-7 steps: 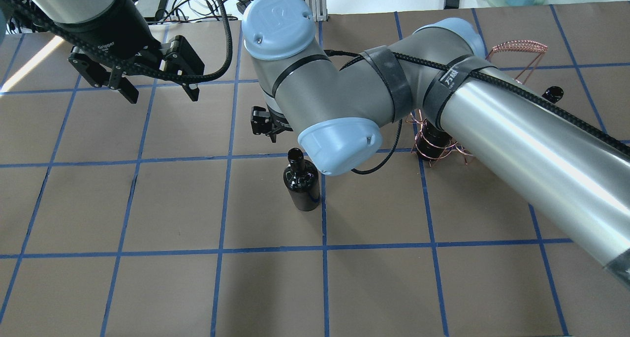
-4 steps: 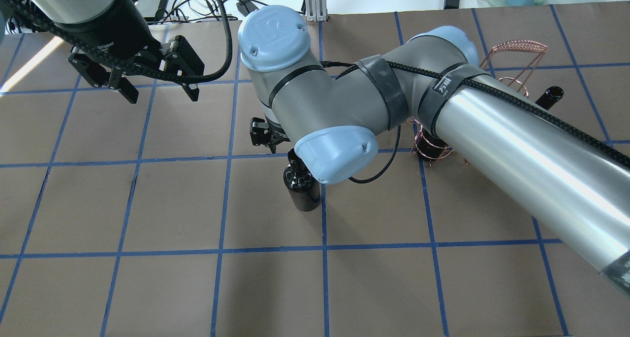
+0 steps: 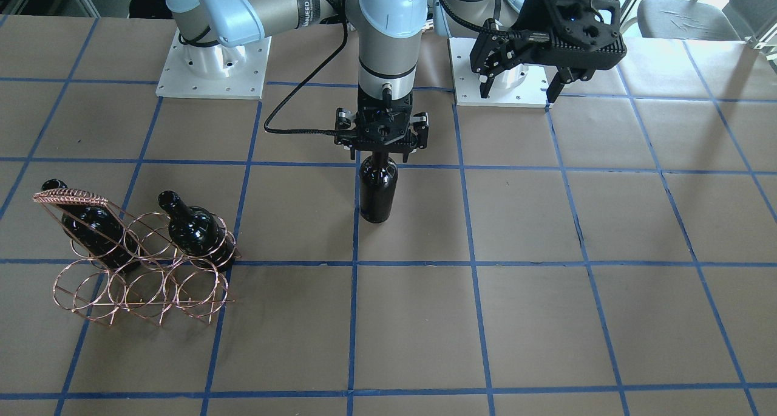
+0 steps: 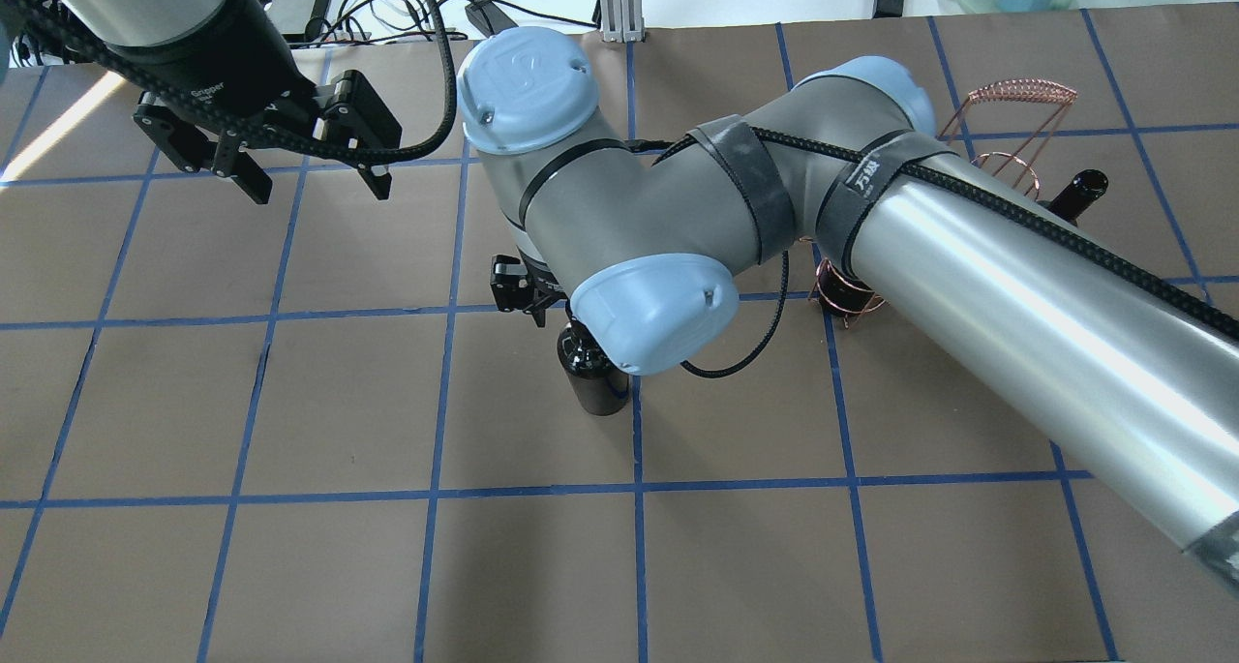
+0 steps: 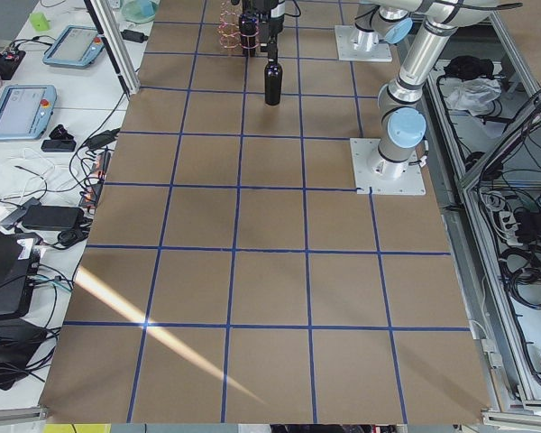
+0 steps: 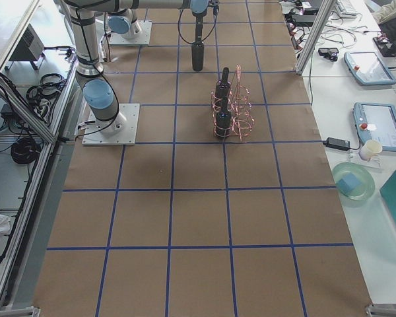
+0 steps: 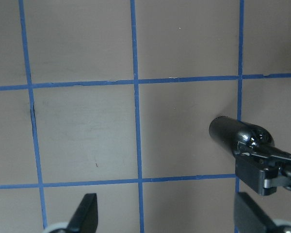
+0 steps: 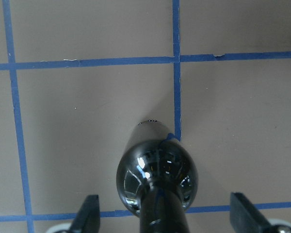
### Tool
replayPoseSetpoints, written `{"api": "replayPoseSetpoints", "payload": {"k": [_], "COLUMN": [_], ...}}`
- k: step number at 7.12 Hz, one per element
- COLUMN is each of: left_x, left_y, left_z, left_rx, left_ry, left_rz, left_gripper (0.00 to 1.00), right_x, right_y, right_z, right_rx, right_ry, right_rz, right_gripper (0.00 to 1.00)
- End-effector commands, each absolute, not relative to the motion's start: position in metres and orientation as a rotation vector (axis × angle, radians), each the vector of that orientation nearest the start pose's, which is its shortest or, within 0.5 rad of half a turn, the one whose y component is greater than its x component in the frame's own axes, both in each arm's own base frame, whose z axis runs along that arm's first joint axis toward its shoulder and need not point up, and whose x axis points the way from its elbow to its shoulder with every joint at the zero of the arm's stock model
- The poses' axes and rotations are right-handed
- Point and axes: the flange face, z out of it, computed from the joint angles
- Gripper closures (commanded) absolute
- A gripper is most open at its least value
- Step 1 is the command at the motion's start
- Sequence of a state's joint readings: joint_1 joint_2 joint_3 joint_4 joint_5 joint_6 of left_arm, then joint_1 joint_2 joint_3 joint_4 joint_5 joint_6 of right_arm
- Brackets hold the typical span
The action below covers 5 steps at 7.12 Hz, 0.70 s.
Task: Place wine into wine basket
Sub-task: 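Lower the right gripper onto the bottle neck and close it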
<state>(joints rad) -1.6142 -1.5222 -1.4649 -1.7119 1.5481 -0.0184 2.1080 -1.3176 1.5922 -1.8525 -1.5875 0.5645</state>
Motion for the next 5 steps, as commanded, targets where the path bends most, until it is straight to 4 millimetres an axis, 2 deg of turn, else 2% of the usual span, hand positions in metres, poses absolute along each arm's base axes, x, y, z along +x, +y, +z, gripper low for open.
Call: {"api": "replayPoseSetpoints", "payload": {"k": [1, 2, 4, 5], "left_x": [-0.1554, -0.1561, -0.1561, -0.1561], "left_y": [-0.4609, -0.4606, -0.4604, -0.4606], "left_z": [0.5500, 0.5493, 0.5491, 0.5493], "left_rx": [0.039, 0.037, 0.037, 0.037], "left_ry": [3.163, 3.163, 3.163, 3.163], "left_rz": [-0.023, -0.021, -0.018, -0.021], "left_gripper": [0.00, 0.00, 0.00, 0.00], "right_x": [0.4140, 0.4146, 0.4146, 0.4146], "right_y": [-0.4326, -0.4319, -0.4318, -0.4318], "right_z": [0.3685, 0.3683, 0.3683, 0.3683], "right_rx": [0.031, 0.022, 0.015, 0.012], "right_ry": [3.152, 3.153, 3.153, 3.153], "right_rz": [-0.019, -0.017, -0.017, -0.017], "right_gripper": [0.31, 0.34, 0.35, 0.47]}}
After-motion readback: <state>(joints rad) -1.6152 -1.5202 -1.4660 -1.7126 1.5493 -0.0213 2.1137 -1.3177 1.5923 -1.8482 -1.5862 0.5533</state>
